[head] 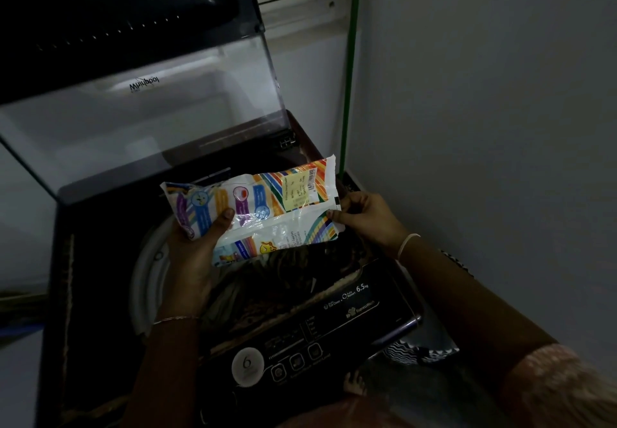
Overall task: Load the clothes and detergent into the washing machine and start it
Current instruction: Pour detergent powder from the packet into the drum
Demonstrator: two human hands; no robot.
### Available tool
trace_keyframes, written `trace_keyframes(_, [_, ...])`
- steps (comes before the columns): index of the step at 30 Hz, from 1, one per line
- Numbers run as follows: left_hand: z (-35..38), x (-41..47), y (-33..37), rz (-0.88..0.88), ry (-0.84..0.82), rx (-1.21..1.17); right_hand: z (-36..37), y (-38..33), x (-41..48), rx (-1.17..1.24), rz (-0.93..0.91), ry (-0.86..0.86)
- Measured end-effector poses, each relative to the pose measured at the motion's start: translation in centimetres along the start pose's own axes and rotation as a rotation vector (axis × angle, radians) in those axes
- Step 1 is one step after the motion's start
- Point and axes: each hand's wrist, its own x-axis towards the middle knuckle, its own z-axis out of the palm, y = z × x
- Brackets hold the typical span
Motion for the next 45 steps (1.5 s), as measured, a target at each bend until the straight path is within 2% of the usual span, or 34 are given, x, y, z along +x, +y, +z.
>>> trace_keyframes(11, [0.7, 0.6, 0.5, 0.081, 0.013, 0.05, 0.1, 0.0, 0.4, 0.066, 0.016, 0.027])
trace_keyframes(45, [0.3, -0.1, 1.4, 0.089, -0.012, 0.062, -0.4, -1.1, 0.2, 0.065, 0.07, -0.038])
